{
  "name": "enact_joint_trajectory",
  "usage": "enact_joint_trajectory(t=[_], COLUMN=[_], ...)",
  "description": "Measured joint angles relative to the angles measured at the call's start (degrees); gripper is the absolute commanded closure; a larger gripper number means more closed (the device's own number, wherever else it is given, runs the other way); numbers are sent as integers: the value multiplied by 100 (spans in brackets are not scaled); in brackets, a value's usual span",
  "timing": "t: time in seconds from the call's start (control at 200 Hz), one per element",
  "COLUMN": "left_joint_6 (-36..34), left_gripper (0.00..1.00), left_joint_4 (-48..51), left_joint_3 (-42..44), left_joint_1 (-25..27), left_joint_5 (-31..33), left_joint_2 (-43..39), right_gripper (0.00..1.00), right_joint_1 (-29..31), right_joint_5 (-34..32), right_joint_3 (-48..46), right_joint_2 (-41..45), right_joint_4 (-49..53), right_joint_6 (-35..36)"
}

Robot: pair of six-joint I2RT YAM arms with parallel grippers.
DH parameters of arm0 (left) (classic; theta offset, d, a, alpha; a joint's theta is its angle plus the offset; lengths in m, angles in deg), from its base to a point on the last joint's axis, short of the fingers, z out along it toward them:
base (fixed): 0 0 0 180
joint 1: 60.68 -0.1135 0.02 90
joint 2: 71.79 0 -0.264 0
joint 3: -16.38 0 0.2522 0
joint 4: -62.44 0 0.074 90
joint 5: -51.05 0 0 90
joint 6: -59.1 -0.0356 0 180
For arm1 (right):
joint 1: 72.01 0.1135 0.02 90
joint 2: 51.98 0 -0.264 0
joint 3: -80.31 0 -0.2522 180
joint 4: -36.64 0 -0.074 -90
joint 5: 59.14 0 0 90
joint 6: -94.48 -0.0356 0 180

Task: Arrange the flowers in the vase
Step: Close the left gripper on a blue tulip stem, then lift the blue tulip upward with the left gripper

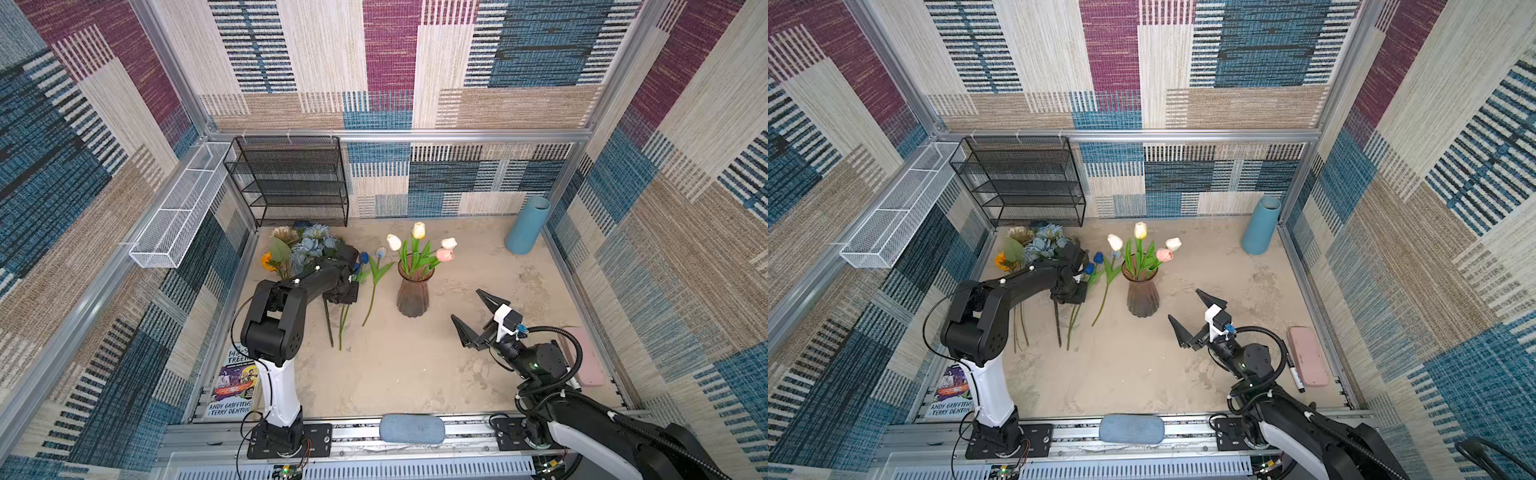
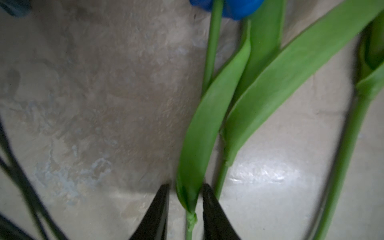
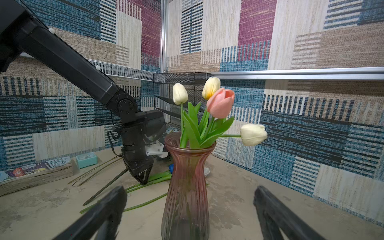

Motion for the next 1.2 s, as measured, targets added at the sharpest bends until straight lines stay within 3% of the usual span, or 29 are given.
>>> enact_joint_trajectory(t=[0.055,0.225,0.371,0.676,1.027,1.197], left_joint_6=[0,2,4,-9,-87,-116], left_gripper=[69,85,93,97,99,96], left_joint_4=[4,9,0,221,234,-529], left_joint_3=[-11,-37,-39,-76,142,850], left_joint_1=[-2,-2,11,11,118,227], left_joint_5=[-4,-155,-166,-151,-160,-177], left_joint_2=[13,46,46,-229,-1823,-3156], right_gripper=[1,1,1,1,1,1], right_joint_1=[0,0,0,-2,-2,-2], right_joint_5=[0,0,0,-2,-4,-4], right_joint_3=[0,0,0,0,0,0], right_joint_2=[0,0,0,-9,-11,9], right_joint_4=[2,2,2,2,2,0], right_joint_6=[0,0,0,0,-2,-2])
